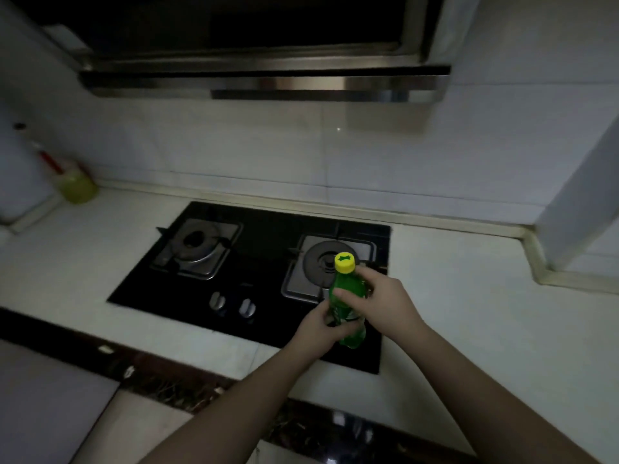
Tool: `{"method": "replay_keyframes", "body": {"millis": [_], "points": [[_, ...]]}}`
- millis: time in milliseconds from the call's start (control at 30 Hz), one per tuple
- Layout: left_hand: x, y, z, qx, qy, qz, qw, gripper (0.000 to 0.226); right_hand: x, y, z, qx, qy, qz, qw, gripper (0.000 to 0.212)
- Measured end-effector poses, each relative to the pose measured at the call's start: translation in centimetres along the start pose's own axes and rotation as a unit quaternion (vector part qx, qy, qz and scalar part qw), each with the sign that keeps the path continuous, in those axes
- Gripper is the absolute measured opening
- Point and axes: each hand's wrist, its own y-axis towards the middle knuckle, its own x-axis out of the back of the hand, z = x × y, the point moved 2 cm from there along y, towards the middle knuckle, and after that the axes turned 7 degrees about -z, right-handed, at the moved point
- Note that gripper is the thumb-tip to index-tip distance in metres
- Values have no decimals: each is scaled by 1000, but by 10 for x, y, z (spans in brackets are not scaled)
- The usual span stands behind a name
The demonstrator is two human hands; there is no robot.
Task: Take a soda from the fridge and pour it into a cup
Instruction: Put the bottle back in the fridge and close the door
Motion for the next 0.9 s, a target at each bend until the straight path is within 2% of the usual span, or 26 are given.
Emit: {"method": "replay_keyframes", "body": {"millis": [400, 533, 667, 800, 900], "points": [[146, -106, 33, -2, -29, -165, 986, 49, -129, -43, 112, 116, 8, 142, 983, 47], [192, -158, 47, -7, -58, -205, 977, 53, -176, -75, 151, 139, 15, 182, 973, 54], [236, -216, 59, -6, -76, -265, 961, 55, -218, -114, 192, 177, 15, 210, 961, 64], [275, -272, 74, -1, -68, -315, 947, 54, -256, -153, 233, 213, 19, 239, 947, 49], [302, -311, 86, 5, -70, -351, 934, 59, -282, -182, 260, 232, 22, 266, 935, 56]]}}
